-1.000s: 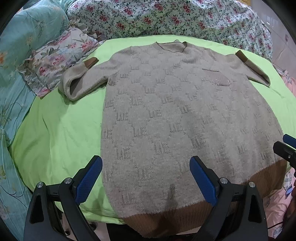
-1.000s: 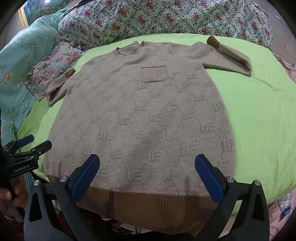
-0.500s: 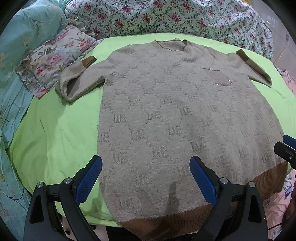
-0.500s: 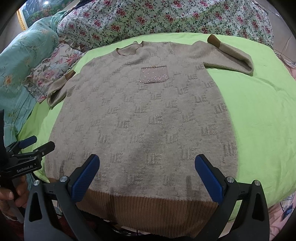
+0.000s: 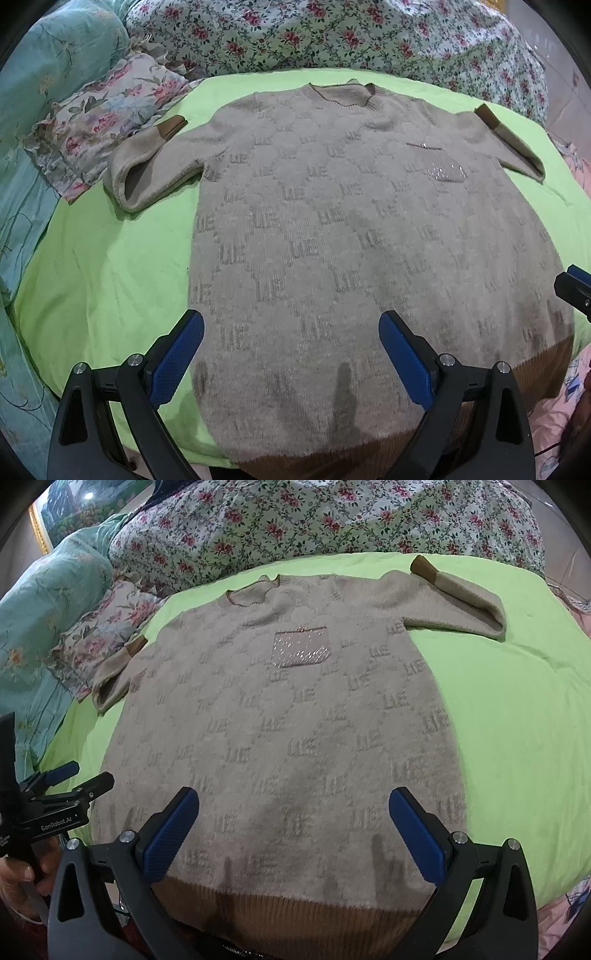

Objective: Fold small clothes
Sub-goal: 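Grasp the brown cuff of a sweater sleeve with the right tool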

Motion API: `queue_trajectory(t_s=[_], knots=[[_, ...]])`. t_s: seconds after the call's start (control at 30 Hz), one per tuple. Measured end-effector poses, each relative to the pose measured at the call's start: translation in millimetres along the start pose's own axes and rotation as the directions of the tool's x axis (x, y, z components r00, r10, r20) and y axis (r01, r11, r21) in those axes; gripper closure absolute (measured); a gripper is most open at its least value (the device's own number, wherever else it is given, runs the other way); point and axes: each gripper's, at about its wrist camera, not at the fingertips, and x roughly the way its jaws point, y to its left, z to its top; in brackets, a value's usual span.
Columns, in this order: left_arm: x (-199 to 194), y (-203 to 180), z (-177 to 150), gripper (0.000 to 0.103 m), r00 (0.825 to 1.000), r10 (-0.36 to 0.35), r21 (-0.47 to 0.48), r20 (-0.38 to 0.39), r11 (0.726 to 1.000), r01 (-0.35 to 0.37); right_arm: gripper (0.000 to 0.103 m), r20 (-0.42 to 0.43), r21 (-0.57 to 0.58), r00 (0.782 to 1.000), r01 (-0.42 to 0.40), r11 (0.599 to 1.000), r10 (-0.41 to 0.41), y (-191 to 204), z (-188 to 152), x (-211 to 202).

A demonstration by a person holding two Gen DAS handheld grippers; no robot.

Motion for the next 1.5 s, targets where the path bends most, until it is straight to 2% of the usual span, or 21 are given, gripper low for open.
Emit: queue_trajectory(t_s=[0.33,0.5,0.7,0.87,0.93,1.0,1.1,1.2,1.27,1.3,1.4,1.43,1.5], knots=[[10.6,15.1,30.2,0.006,1.000,0.016,-0.025,0.014,1.000,-0.016,0.001,0.057,0.052,0.998,-0.011,0.999,0.008,-35.3,40.9,3.2],[18.3,22.7,51.6,0.004,0.999,0.023,-0.038,0.023,0.999,-0.022,0.001,0.101,0.046,0.995,0.012,0.999,-0.017,-60.5,79.5,3.4],[35.6,27.4,80.3,0.003,0.999,0.032,-0.040,-0.004,0.999,-0.033,0.006,0.150,0.037,0.986,0.064,0.997,-0.069,-96.5,137.0,11.0],[50.8,30.0,102.5,0.003,0.999,0.044,-0.046,-0.009,0.998,-0.044,0.023,0.141,0.063,0.979,0.139,0.988,-0.146,-138.9,189.9,43.3],[54.6,29.8,107.0,0.003,0.999,0.048,-0.047,-0.009,0.998,-0.048,0.037,0.114,0.075,0.974,0.187,0.979,-0.195,-155.2,215.5,68.2],[61.3,29.1,109.9,0.002,0.999,0.048,-0.049,-0.021,0.998,-0.049,0.041,0.086,0.089,0.971,0.214,0.973,-0.222,-169.8,238.9,94.4],[71.5,26.8,110.0,0.002,0.998,0.051,-0.044,-0.043,0.998,-0.053,0.042,0.082,0.074,0.962,0.255,0.964,-0.260,-184.6,264.1,125.0],[83.9,24.0,109.6,0.002,0.995,0.057,-0.037,-0.077,0.997,-0.060,0.042,0.044,0.118,0.965,0.250,0.961,-0.257,-203.6,278.4,155.8],[88.2,24.0,109.8,0.002,0.995,0.056,-0.036,-0.086,0.998,-0.059,0.047,0.022,0.114,0.957,0.286,0.951,-0.290,-210.4,284.1,172.0],[90.3,24.2,110.6,0.002,0.995,0.052,-0.037,-0.083,0.998,-0.055,0.053,0.009,0.108,0.953,0.299,0.948,-0.302,-213.6,286.4,179.4],[95.2,24.3,110.2,0.002,0.995,0.054,-0.034,-0.084,0.998,-0.057,0.085,-0.013,0.134,0.964,0.267,0.954,-0.267,-217.8,287.4,187.6],[96.7,24.6,109.8,0.002,0.995,0.051,-0.036,-0.084,0.998,-0.054,0.089,-0.007,0.141,0.968,0.251,0.958,-0.253,-216.0,286.6,185.5],[99.7,25.3,108.8,0.002,0.995,0.042,-0.044,-0.089,0.998,-0.046,0.091,0.027,0.144,0.973,0.224,0.964,-0.230,-205.3,284.7,176.4]])
